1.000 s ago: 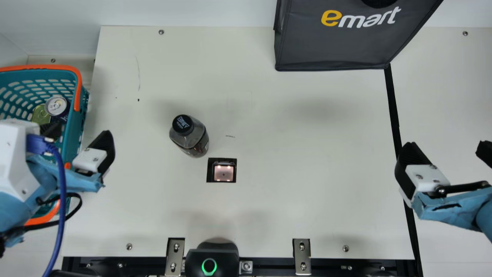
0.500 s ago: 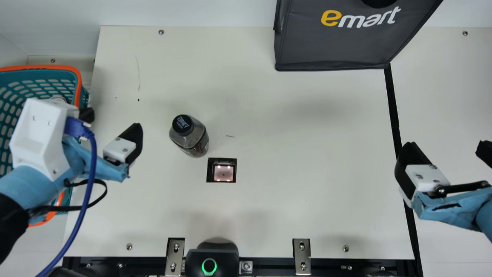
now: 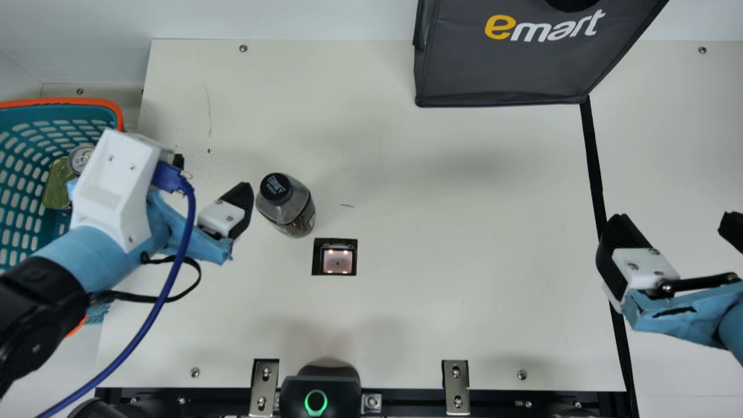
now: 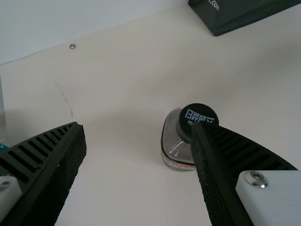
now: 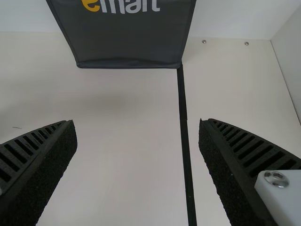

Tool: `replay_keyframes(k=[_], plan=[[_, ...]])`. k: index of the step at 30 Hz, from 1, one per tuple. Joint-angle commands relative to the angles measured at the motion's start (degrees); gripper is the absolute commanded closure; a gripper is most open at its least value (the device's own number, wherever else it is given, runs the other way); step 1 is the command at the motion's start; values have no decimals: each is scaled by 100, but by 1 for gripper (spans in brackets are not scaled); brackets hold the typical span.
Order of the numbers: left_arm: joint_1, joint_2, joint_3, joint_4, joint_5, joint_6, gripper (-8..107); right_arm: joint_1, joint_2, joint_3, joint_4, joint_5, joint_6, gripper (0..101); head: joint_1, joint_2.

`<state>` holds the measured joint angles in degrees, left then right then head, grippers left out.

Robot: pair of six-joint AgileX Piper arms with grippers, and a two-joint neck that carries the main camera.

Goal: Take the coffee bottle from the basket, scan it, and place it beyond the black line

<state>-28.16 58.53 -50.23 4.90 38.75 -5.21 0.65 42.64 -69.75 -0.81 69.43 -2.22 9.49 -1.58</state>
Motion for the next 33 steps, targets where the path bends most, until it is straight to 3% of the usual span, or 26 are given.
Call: replay_keyframes(k=[1,33], plan=[[-103,70,-41,84,19,-199,9,0,0,0,0,0,0,10,-157,0],[-1742,1279,-719,1745,847,-3287,9,0,0,0,0,0,0,10,-157,0]])
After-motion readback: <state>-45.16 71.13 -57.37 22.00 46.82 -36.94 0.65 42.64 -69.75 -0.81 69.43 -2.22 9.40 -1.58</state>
